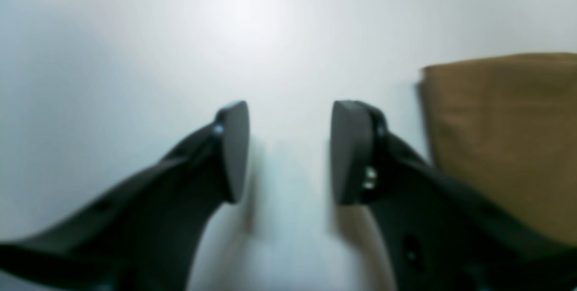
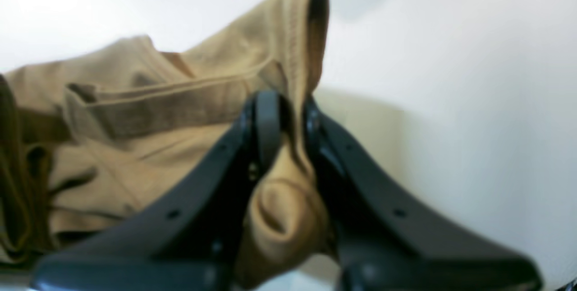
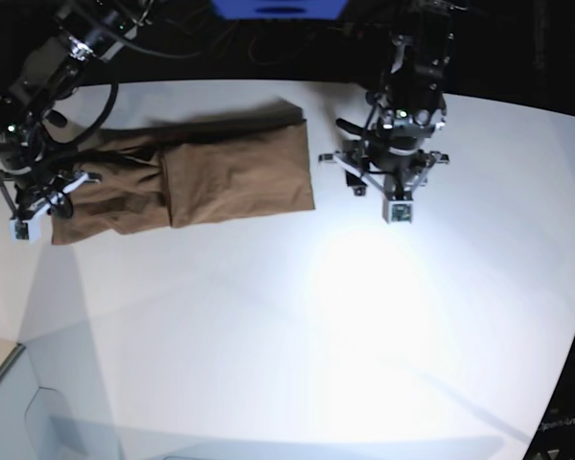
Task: Layout the t-shirt on the table in an organized manner, then fold the t-shirt properly
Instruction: 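Lift the shirt end with the right gripper and fold it toward the left gripper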
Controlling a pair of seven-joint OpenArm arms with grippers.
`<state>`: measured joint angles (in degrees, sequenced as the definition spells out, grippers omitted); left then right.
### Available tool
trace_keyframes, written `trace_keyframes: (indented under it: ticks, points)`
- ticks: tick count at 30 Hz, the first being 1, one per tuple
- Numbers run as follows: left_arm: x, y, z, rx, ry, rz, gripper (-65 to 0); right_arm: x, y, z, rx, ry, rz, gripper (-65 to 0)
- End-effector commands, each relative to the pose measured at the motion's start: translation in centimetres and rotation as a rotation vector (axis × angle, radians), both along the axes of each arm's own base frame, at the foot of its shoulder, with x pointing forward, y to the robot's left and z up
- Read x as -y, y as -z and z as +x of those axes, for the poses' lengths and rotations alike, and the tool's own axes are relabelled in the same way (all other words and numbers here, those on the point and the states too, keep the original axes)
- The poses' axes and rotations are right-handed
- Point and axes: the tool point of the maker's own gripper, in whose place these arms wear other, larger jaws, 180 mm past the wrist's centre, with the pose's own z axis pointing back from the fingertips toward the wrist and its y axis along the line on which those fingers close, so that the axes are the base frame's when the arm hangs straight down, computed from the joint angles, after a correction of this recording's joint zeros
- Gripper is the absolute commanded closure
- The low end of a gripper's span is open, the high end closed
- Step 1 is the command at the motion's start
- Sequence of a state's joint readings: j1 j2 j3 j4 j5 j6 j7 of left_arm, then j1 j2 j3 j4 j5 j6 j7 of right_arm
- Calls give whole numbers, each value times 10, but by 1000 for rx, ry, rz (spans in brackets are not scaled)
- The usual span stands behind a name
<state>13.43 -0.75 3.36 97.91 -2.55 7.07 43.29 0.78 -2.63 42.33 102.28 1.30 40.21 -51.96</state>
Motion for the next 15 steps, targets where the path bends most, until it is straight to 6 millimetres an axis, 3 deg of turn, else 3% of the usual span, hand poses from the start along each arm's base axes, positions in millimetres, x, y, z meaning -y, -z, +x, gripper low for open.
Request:
trace_keyframes:
  ticks: [1,7,11,15]
  points:
    - [5,-7,7,33,6,-11,-204,2,-17,6,58,0,-22,0]
    - [31,23,-4,-61,22,-50,0,-17,-40,-2,116,1,-44,0]
    - [43,39,-7,-161,34,-67,-3,-37,-45,-3,128,-57,-55,0]
    - [65,44,-9,-190,106,-65,0,-64,-38,-3,107,-143,-35,0]
